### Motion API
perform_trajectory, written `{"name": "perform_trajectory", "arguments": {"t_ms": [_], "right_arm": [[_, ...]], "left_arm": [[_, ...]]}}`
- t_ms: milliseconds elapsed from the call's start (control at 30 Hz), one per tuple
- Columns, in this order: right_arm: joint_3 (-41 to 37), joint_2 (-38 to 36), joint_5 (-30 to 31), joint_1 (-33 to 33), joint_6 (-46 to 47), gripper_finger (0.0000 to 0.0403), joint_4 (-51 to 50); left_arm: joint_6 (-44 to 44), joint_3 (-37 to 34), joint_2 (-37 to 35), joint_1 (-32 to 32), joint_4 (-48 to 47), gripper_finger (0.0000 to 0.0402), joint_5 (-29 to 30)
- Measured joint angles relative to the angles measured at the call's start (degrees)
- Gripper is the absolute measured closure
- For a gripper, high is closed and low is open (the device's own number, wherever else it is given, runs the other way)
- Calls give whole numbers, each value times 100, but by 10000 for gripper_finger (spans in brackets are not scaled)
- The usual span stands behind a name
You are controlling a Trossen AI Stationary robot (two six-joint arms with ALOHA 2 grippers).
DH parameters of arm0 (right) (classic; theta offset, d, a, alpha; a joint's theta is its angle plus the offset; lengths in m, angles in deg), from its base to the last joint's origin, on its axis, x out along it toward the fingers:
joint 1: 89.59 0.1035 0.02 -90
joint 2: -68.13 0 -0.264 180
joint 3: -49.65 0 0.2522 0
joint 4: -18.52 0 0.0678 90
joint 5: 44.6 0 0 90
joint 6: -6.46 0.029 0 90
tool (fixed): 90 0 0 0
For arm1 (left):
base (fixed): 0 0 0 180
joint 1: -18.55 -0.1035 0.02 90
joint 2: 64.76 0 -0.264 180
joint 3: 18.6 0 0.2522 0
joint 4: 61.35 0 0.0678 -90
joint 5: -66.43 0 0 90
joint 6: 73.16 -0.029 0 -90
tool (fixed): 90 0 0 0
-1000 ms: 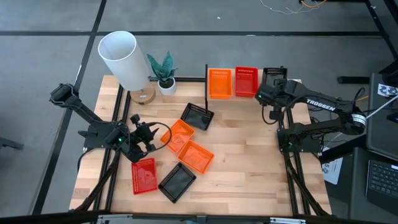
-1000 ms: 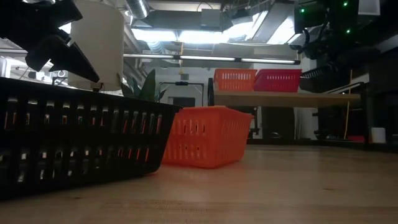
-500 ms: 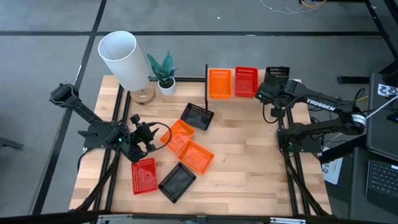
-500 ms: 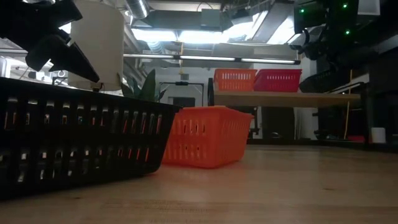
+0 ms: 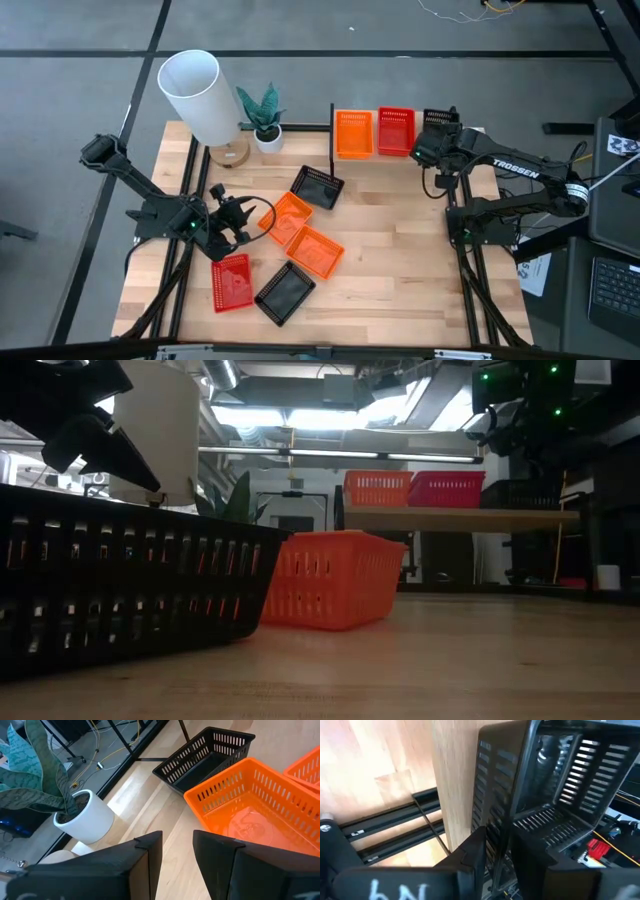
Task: Stack baskets on shelf by color
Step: Put the right black basket on the shelf, then adjust the baskets on the shelf
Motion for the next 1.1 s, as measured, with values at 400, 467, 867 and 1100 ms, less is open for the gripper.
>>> {"name": "perform_trajectory", "arguments": {"t_ms": [400,467,867,1100], "right_arm": [[600,4,-227,174,386,314,-349],[872,4,-352,244,669,314,-507],[1908,2,-4250,593,3122,314,-516],[1904,2,-4634,1353,3883,314,-477]], "left_arm": [[9,0,0,0,0,299,0],[13,0,0,0,0,299,0],[-21,-4,2,-64,840,299,207],[-1516,-4,396,-1335,2717,299,-1218]]}}
